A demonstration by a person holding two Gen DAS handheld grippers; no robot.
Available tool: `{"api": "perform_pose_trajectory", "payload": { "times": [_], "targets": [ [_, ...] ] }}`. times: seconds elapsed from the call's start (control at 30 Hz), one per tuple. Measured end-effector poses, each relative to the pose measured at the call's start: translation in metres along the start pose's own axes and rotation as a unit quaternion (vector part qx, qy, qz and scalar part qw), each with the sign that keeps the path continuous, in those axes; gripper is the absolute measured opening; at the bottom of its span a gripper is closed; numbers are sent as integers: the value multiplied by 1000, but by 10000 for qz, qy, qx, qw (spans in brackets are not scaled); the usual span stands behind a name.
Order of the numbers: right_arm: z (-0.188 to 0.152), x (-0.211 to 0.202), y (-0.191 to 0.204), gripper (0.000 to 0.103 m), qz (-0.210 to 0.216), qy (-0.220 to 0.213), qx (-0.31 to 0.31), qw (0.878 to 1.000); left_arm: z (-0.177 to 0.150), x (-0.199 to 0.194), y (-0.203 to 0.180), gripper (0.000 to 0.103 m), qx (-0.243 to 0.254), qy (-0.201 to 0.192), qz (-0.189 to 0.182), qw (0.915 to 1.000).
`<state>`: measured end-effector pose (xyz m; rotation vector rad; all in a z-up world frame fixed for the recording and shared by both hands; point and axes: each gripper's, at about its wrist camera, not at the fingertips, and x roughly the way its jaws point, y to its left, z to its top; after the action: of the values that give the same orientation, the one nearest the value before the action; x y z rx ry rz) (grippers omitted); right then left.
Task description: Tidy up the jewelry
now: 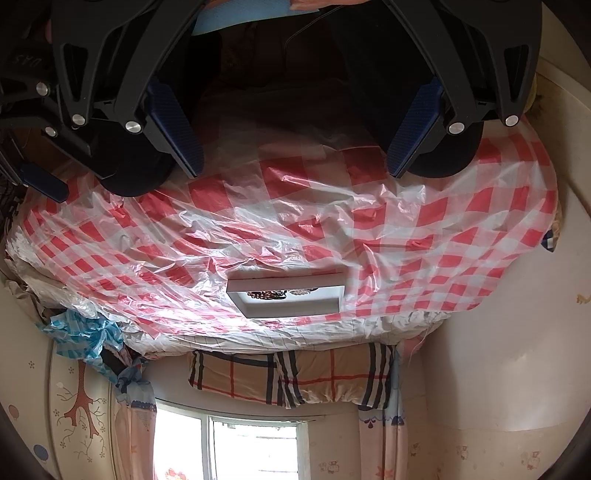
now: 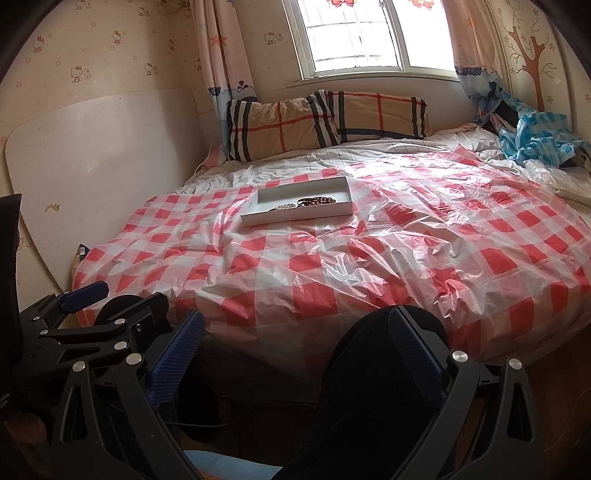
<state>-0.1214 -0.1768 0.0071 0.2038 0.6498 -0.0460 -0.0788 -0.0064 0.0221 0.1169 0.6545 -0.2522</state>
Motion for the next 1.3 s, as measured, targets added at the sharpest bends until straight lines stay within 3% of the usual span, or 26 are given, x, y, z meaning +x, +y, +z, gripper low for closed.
{"api": "perform_pose_trajectory", "payload": {
  "times": [0.67, 0.87, 1.07, 1.3],
  "targets": [
    [-1, -2, -2, 96, 2, 7, 7, 10000, -5, 4, 1, 95, -70, 100, -39, 9999],
    [-3, -5, -3, 96, 16, 20, 13, 10000, -9, 10, 7, 95, -380, 166, -254, 9988],
    [-4, -7, -6, 96, -18, -10, 47, 10000, -10, 3, 9, 95, -345, -86, 150, 9993],
    [0, -6, -7, 96, -38, -28, 25, 10000, -7, 1, 4, 95, -168, -47, 143, 9997]
  ]
}}
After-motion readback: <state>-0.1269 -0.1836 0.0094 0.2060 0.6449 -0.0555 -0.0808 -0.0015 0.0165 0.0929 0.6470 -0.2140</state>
